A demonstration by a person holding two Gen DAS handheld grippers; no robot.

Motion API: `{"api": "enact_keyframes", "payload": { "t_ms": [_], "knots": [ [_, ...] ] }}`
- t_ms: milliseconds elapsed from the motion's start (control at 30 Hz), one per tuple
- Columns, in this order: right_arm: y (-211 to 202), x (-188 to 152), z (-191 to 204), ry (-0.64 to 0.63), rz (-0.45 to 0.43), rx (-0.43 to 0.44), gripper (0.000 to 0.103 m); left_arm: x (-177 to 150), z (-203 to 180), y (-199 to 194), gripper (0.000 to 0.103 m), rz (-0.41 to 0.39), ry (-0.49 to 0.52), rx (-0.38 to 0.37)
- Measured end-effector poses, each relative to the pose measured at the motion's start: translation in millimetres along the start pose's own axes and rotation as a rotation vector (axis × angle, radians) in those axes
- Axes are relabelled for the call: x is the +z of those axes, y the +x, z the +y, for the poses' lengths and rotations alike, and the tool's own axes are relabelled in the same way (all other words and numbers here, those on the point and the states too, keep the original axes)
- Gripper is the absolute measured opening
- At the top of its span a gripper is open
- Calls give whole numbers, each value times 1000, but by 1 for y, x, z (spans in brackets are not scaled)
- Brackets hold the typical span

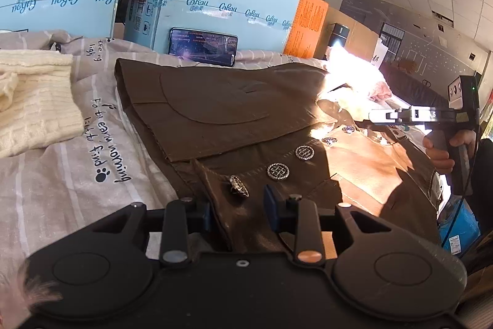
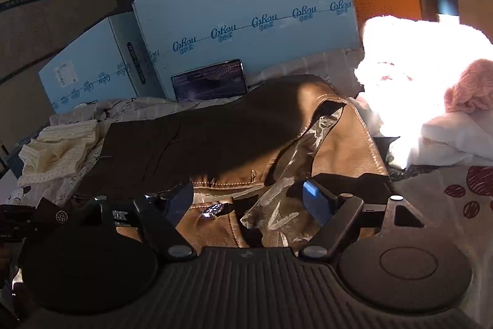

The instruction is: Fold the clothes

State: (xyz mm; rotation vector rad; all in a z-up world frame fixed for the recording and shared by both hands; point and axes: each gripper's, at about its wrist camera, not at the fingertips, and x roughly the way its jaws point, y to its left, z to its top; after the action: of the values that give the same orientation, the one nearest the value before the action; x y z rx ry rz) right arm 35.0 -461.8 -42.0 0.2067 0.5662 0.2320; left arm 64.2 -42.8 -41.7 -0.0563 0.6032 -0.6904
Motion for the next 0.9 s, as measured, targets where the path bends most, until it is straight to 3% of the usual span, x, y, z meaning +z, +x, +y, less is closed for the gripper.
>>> {"api": "enact_keyframes", "payload": {
  "t_ms": [133, 300, 467, 667, 733, 800, 900],
  "knots": [
    [17, -16, 18, -109, 91, 4, 74, 0, -7, 2, 33, -1, 47, 15],
    [15, -33, 29, -248, 95, 2, 17, 7, -13, 5, 33, -14, 84, 9],
    [7, -28, 18, -248, 29, -67, 0, 19, -18, 13, 33, -47, 172, 61],
    [18, -31, 5, -219, 41, -148, 1, 23, -10, 28, 33, 0, 205, 104],
    [14, -32, 3, -198, 18, -144, 13, 23, -6, 28, 34, 9, 184, 86],
    [8, -32, 3, -175, -13, -165, 48, 23, -2, 26, 34, 22, 141, 32],
    [2, -34, 4, -165, -35, -182, 57, 17, -1, 21, 34, 39, 91, -55]
  ]
}}
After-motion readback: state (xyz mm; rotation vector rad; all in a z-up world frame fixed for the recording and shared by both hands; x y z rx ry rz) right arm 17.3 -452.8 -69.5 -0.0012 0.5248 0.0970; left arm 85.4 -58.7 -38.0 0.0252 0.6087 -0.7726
